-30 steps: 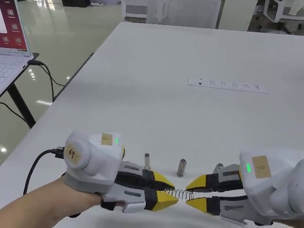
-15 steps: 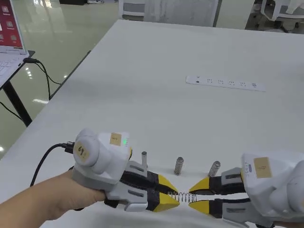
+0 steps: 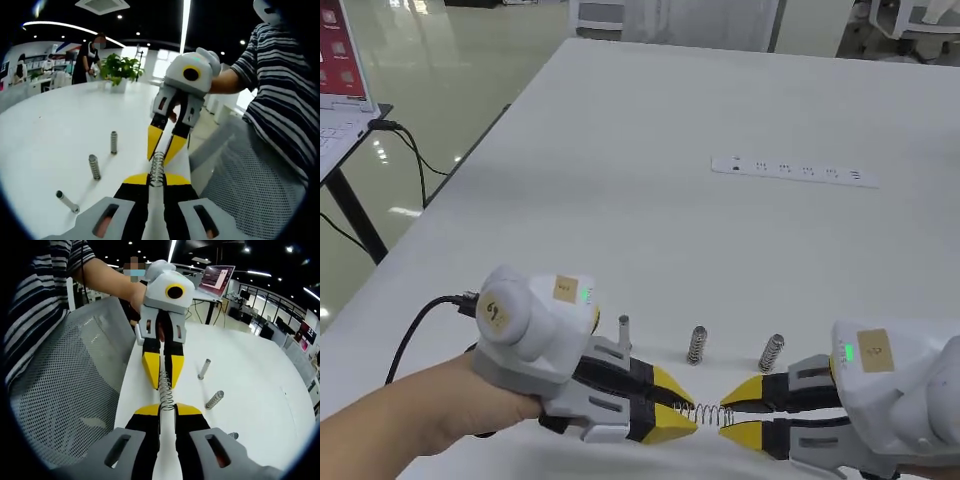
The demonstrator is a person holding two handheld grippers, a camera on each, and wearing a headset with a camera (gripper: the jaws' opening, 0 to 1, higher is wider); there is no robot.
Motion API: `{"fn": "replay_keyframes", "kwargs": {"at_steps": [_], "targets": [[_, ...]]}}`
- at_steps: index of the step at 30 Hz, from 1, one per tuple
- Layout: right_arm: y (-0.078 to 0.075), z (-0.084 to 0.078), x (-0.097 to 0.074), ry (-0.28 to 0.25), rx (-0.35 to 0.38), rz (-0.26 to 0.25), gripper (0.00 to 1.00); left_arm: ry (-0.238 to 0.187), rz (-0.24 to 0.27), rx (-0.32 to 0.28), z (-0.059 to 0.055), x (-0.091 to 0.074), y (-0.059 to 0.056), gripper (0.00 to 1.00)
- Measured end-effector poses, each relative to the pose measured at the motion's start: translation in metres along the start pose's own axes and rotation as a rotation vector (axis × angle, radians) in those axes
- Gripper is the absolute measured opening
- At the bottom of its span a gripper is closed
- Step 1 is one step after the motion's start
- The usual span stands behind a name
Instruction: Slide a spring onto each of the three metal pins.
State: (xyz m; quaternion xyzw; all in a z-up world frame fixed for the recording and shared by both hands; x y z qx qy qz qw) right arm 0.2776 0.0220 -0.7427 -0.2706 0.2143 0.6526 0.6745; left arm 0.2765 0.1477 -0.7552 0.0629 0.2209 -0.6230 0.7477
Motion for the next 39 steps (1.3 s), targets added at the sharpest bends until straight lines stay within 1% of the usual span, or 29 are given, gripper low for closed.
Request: {"fn": "replay_keyframes", "kwargs": {"at_steps": [6, 7, 9, 12, 17, 20, 21, 24, 27, 29, 34, 37, 39], "targets": [[-0.004, 0.009, -0.006, -0.001, -0.029, 0.000, 0.07, 0.009, 0.010, 0.007, -0.001, 0.002, 0.000, 0.02], [-0.004, 0.011, -0.006, -0.005, -0.032, -0.001, 0.07, 0.011, 0.013, 0.010, -0.001, 0.002, 0.000, 0.02], [-0.004, 0.018, -0.008, -0.029, -0.027, 0.010, 0.07, 0.019, 0.017, 0.017, -0.002, 0.002, 0.001, 0.02], [-0.004, 0.023, -0.006, -0.024, -0.052, 0.015, 0.07, 0.025, 0.022, 0.024, -0.003, 0.002, 0.002, 0.02], [-0.004, 0.032, -0.004, -0.042, -0.065, 0.029, 0.07, 0.034, 0.027, 0.033, -0.003, 0.002, 0.002, 0.02], [-0.004, 0.035, -0.002, -0.044, -0.069, 0.033, 0.08, 0.040, 0.030, 0.044, -0.003, 0.004, 0.002, 0.02], [-0.004, 0.036, -0.002, -0.049, -0.067, 0.035, 0.08, 0.044, 0.030, 0.047, -0.003, 0.004, 0.001, 0.02], [-0.004, 0.043, -0.002, -0.094, -0.033, 0.036, 0.08, 0.039, 0.027, 0.053, -0.001, 0.007, 0.000, 0.02], [-0.004, 0.044, 0.000, -0.096, -0.034, 0.028, 0.07, 0.042, 0.031, 0.070, 0.002, 0.010, 0.000, 0.02], [-0.004, 0.046, 0.002, -0.103, -0.039, 0.019, 0.07, 0.042, 0.031, 0.070, 0.003, 0.011, 0.000, 0.02], [0.001, 0.050, 0.005, -0.109, -0.081, -0.003, 0.07, 0.035, 0.032, 0.077, 0.005, 0.013, -0.001, 0.02], [0.002, 0.049, 0.005, -0.105, -0.106, -0.008, 0.07, 0.038, 0.035, 0.073, 0.004, 0.012, -0.001, 0.02], [0.002, 0.048, 0.004, -0.103, -0.117, -0.006, 0.07, 0.043, 0.040, 0.061, 0.002, 0.011, -0.002, 0.03]]}}
Point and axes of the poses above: the centre of the closed fingertips' face, and the gripper's own axes: x roughly forward along the fingers, y roughly to its left, z roughly out of its top, the point moved 7 cm from there along -x, roughly backward along the fingers, and after that the axes turned 2 degrees about x, right-handed, at the moved point
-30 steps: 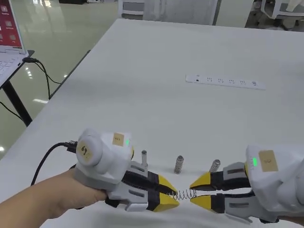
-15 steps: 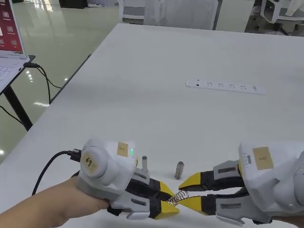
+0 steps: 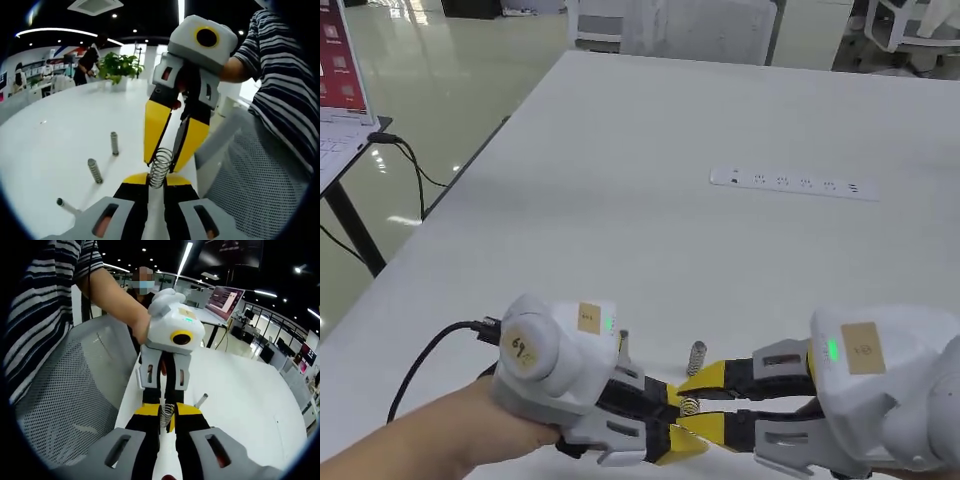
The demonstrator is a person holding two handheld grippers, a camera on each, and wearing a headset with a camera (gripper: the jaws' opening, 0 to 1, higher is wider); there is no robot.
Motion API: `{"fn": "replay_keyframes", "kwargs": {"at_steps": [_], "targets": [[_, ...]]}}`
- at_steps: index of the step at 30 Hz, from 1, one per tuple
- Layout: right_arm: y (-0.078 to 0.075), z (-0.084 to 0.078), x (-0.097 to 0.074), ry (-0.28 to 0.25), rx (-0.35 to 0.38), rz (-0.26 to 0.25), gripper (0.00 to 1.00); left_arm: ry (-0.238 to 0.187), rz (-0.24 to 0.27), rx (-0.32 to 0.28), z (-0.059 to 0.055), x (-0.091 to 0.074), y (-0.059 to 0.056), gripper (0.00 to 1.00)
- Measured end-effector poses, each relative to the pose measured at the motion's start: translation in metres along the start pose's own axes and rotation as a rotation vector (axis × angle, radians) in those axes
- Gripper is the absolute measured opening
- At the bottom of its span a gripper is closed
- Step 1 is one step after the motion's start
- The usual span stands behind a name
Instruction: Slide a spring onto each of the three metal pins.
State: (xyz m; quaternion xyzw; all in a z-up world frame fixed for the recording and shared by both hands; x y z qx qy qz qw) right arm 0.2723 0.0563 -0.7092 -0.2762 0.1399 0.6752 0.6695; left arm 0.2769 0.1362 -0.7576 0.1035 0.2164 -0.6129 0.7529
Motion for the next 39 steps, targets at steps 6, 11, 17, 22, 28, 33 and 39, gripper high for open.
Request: {"fn": "replay_keyframes", "kwargs": {"at_steps": [6, 11, 17, 22, 28, 33, 39], "targets": [[-0.001, 0.002, 0.000, 0.002, -0.013, 0.004, 0.07, -0.007, 0.009, -0.009, 0.000, -0.002, -0.001, 0.03], [0.000, 0.002, 0.002, 0.002, -0.011, 0.009, 0.07, -0.018, 0.020, -0.047, -0.002, -0.004, -0.001, 0.05], [0.000, 0.002, 0.003, 0.013, -0.034, 0.004, 0.07, -0.031, 0.036, -0.066, -0.003, -0.006, -0.001, 0.13], [0.000, 0.001, 0.003, 0.019, -0.048, 0.003, 0.07, -0.036, 0.049, -0.078, -0.003, -0.008, 0.000, 0.16], [-0.003, 0.000, 0.004, 0.022, -0.051, -0.009, 0.07, -0.035, 0.081, -0.099, -0.007, -0.017, 0.004, 0.21], [-0.005, -0.003, 0.005, 0.026, -0.044, -0.020, 0.07, -0.040, 0.123, -0.130, -0.014, -0.030, 0.008, 0.28], [-0.008, -0.009, 0.007, 0.034, -0.034, -0.041, 0.07, -0.042, 0.165, -0.171, -0.024, -0.046, 0.010, 0.35]]}}
Point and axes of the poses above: the centre of the closed fingertips' face, and the gripper's own axes: x roughly forward along the fingers, y roughly to its left, z roughly out of its top, the point moved 7 cm from there along -x, roughly backward along the fingers, and after that the axes turned 2 degrees about x, right-handed, at the moved point
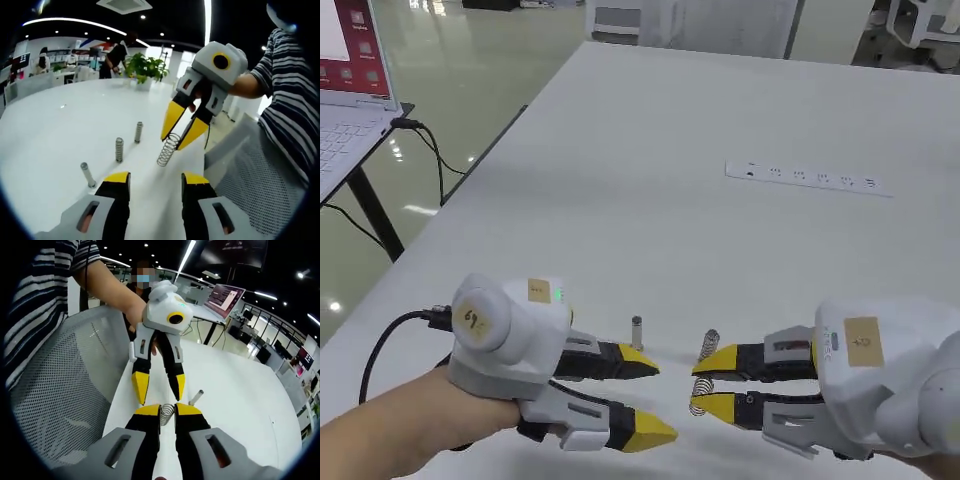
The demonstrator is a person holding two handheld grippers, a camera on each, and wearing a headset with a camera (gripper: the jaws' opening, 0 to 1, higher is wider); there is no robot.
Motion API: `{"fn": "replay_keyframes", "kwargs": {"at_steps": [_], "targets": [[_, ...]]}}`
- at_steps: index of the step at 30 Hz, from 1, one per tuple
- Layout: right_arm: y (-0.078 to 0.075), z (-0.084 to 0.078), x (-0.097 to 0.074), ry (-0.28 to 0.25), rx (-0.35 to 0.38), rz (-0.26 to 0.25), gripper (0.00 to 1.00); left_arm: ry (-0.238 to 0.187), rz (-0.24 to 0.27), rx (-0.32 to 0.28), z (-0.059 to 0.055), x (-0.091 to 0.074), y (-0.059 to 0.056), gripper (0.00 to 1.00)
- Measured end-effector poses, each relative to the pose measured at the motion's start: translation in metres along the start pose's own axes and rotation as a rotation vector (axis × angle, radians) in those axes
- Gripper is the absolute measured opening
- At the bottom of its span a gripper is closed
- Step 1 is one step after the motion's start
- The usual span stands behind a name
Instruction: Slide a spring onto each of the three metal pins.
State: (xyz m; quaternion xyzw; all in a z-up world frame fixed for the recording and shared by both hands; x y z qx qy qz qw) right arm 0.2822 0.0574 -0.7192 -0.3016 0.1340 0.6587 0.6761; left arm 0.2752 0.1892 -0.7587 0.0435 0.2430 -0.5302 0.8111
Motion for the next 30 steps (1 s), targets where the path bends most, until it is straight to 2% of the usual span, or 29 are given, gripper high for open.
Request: {"fn": "replay_keyframes", "kwargs": {"at_steps": [3, 8, 11, 14, 19, 22, 30], "targets": [[-0.001, -0.003, 0.001, 0.005, 0.005, -0.010, 0.07, -0.007, 0.038, -0.017, -0.003, -0.009, 0.006, 0.40], [-0.002, -0.005, 0.001, 0.009, 0.009, -0.021, 0.07, -0.016, 0.089, -0.043, -0.009, -0.021, 0.012, 0.54], [-0.003, -0.006, 0.001, 0.010, 0.011, -0.027, 0.07, -0.005, 0.123, -0.037, -0.014, -0.029, 0.016, 0.60], [-0.004, -0.006, 0.001, 0.008, 0.014, -0.031, 0.07, -0.011, 0.150, -0.037, -0.015, -0.037, 0.019, 0.65], [-0.005, -0.005, 0.003, 0.010, 0.008, -0.029, 0.07, -0.020, 0.168, -0.052, -0.018, -0.047, 0.023, 0.73], [-0.005, -0.004, 0.005, 0.012, 0.003, -0.029, 0.07, -0.028, 0.185, -0.055, -0.018, -0.051, 0.024, 0.82], [-0.007, -0.004, 0.009, 0.009, 0.011, -0.033, 0.07, -0.045, 0.225, -0.081, -0.020, -0.063, 0.028, 0.93]]}}
Point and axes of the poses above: the centre of the closed fingertips' face, and the gripper's own axes: x roughly forward along the fingers, y roughly to its left, z roughly out of its top, the point moved 7 cm from there along -x, roughly backward along the fingers, and after that the axes turned 2 degrees about x, right-handed, at the moved point
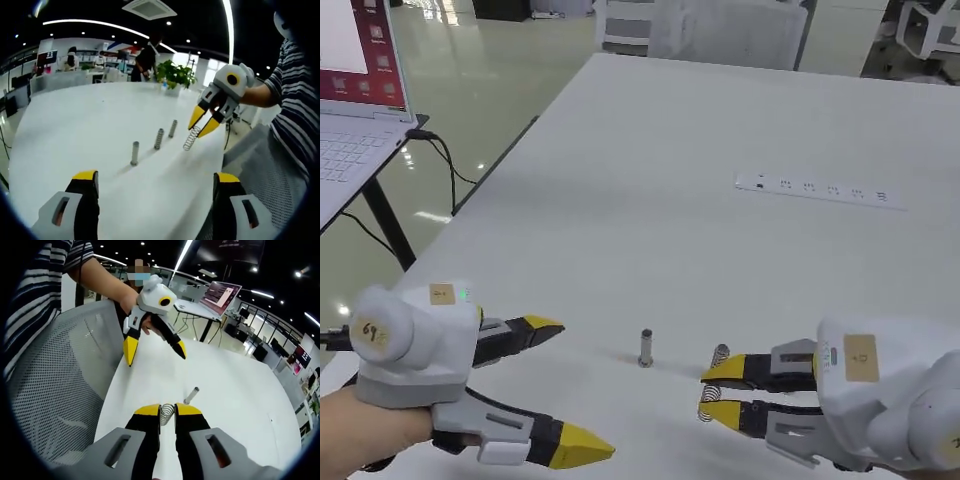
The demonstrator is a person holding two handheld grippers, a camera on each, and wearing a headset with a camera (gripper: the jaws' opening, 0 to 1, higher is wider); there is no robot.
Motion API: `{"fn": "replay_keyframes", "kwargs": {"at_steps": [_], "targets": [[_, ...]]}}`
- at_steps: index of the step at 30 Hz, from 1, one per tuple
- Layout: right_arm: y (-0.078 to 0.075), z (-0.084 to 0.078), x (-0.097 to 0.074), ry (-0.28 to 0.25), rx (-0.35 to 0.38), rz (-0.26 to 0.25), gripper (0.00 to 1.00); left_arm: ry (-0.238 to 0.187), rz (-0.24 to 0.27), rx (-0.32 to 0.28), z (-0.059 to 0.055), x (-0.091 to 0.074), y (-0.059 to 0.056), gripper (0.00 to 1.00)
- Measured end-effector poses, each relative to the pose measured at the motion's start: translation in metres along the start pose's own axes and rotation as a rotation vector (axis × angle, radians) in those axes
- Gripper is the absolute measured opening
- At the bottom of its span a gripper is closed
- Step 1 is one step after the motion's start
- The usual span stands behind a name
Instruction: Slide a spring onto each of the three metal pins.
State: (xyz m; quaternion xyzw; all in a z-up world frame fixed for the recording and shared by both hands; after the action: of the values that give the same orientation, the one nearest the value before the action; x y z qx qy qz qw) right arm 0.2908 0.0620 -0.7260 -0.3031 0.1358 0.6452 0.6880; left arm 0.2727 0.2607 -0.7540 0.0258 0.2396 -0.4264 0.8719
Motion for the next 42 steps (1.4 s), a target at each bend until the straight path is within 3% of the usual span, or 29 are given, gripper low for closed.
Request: {"fn": "replay_keyframes", "kwargs": {"at_steps": [4, 12, 22, 28, 36, 42], "targets": [[-0.001, 0.001, 0.007, 0.002, -0.002, 0.005, 0.07, -0.009, 0.012, -0.015, 0.000, 0.000, 0.001, 0.98], [-0.010, 0.013, 0.019, -0.013, -0.014, -0.006, 0.08, -0.015, 0.019, -0.021, -0.001, -0.002, 0.001, 0.98], [-0.038, 0.030, 0.030, -0.075, 0.054, -0.097, 0.08, -0.022, 0.025, -0.016, 0.003, -0.010, 0.003, 0.98], [-0.054, 0.039, 0.036, -0.114, 0.095, -0.125, 0.08, -0.024, 0.028, -0.019, 0.003, -0.012, 0.003, 0.98], [-0.064, 0.038, 0.049, -0.121, 0.164, -0.137, 0.08, -0.023, 0.033, -0.022, 0.005, -0.013, 0.002, 0.98], [-0.064, 0.030, 0.055, -0.093, 0.169, -0.132, 0.08, -0.034, 0.039, -0.019, 0.008, -0.015, 0.003, 0.98]]}}
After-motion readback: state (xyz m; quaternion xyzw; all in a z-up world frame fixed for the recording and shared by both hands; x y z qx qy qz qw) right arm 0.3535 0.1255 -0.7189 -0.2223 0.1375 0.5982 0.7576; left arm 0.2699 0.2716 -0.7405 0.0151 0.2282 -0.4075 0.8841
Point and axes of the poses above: the centre of the closed fingertips' face, and the gripper's own axes: x roughly forward along the fingers, y roughly to its left, z roughly out of its top, the point moved 7 cm from there along -x, roughly backward along the fingers, and after that the axes turned 2 degrees about x, right-handed, at the moved point
